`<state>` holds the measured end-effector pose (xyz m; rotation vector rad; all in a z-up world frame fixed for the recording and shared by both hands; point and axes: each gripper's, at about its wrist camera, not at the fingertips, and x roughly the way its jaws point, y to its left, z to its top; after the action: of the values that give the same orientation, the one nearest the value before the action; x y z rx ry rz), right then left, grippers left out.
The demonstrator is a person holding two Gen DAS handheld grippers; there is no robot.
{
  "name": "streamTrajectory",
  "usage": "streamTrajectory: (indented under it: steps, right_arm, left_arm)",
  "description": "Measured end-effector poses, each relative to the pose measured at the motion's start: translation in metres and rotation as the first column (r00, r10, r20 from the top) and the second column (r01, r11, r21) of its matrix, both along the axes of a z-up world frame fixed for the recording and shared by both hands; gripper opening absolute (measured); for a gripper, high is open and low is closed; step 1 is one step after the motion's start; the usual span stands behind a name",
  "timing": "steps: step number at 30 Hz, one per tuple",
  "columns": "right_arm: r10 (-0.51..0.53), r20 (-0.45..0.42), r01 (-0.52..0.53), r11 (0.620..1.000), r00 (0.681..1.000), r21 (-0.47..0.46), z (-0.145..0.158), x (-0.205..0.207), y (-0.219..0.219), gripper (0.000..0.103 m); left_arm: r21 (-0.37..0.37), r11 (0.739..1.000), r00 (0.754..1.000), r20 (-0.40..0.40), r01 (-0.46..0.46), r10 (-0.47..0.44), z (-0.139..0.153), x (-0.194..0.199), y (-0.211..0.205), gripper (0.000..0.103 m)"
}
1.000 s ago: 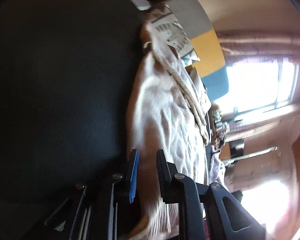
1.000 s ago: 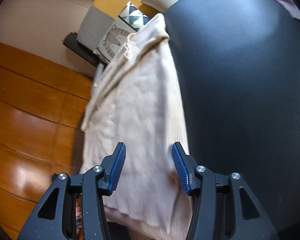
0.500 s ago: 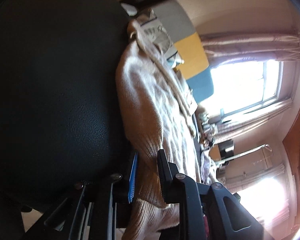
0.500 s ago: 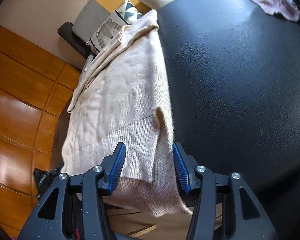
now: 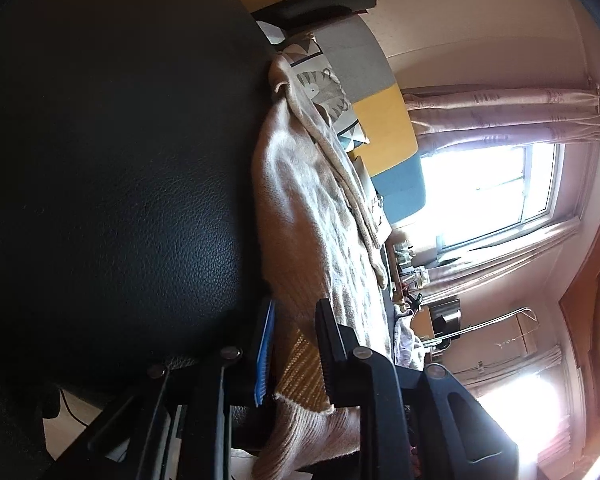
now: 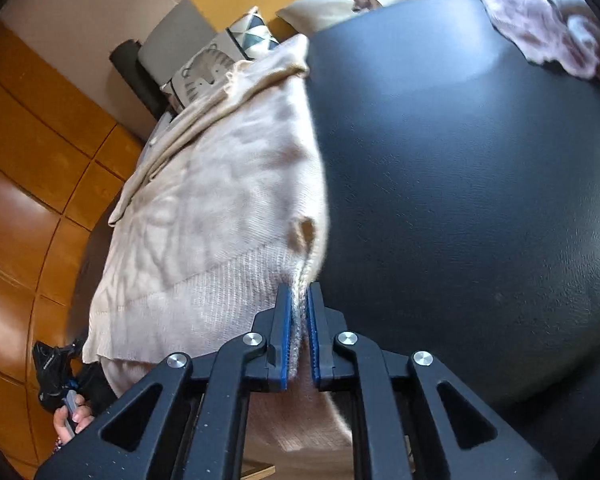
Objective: Fold clothes
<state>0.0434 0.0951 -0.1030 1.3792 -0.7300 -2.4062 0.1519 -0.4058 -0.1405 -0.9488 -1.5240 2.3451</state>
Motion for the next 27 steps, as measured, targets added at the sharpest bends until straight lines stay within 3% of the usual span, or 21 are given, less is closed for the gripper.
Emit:
streamTrajectory:
  steps: [1,3,5,7,9,12,14,16,19,22,24,25,26,27]
  right_arm:
    - [-0.014,0.008,0.015,1.0,1.0,-0.024,-0.001,0.001,0.003,0.008]
    - [-0.06,-0.015,0.06,0.998,0.998,0.036,0.01,0.005,0.0,0.013]
    - [-0.039,-0.113,0.054,0.99,0.993,0.128,0.036,0.011,-0.01,0.015]
    - [0.06,-0.182,-0.033,0.988,0.981,0.151,0.056,0.014,-0.031,0.021]
    - [0.247,-0.197,-0.214,0.962,0.949,0.172,0.062,0.018,-0.077,0.038]
    - [0.508,-0.198,-0.469,0.857,0.838,0.213,0.065,0.029,-0.151,0.047]
    - [0.657,-0.19,-0.6,0.748,0.729,0.283,0.057,0.046,-0.211,0.047]
    - [0.727,-0.203,-0.647,0.68,0.656,0.344,0.053,0.058,-0.248,0.047]
    - [0.804,-0.164,-0.672,0.574,0.572,0.468,0.042,0.067,-0.301,0.047]
    - [0.805,-0.19,-0.673,0.578,0.562,0.461,0.037,0.062,-0.319,0.047]
    - [0.8,-0.192,-0.697,0.593,0.569,0.404,0.031,0.056,-0.322,0.046]
    - [0.794,-0.187,-0.702,0.602,0.579,0.382,0.03,0.052,-0.325,0.04]
    - [0.784,-0.182,-0.701,0.615,0.594,0.36,0.027,0.047,-0.324,0.013]
    - [0.772,-0.177,-0.699,0.63,0.61,0.338,0.025,0.042,-0.322,0.005]
  left_arm:
    - [-0.007,1.0,1.0,0.003,0.006,-0.006,0.001,-0.001,0.001,0.02]
    - [-0.006,1.0,1.0,0.003,0.021,-0.021,0.002,-0.003,0.003,0.02]
    - [0.0,0.999,0.999,0.002,0.036,-0.036,0.004,-0.006,0.005,0.02]
    - [0.004,0.999,0.999,-0.012,0.053,-0.053,0.007,-0.009,0.009,0.02]
    - [0.002,0.998,0.998,-0.016,0.068,-0.068,0.011,-0.013,0.013,0.02]
    - [0.009,0.997,0.996,-0.023,0.082,-0.082,0.014,-0.02,0.018,0.02]
    - [0.021,0.995,0.995,-0.02,0.095,-0.095,0.016,-0.025,0.019,0.02]
    - [0.029,0.994,0.994,-0.019,0.107,-0.106,0.019,-0.03,0.02,0.02]
    - [0.02,0.992,0.992,-0.022,0.121,-0.121,0.024,-0.036,0.022,0.02]
    - [0.003,0.991,0.991,-0.015,0.135,-0.135,0.026,-0.038,0.024,0.02]
    - [0.0,0.99,0.99,-0.019,0.138,-0.138,0.027,-0.037,0.024,0.02]
    - [0.001,0.991,0.99,-0.021,0.137,-0.137,0.028,-0.037,0.023,0.02]
    - [0.002,0.991,0.991,-0.023,0.133,-0.133,0.028,-0.037,0.022,0.02]
    - [0.002,0.992,0.992,-0.024,0.128,-0.128,0.028,-0.036,0.021,0.02]
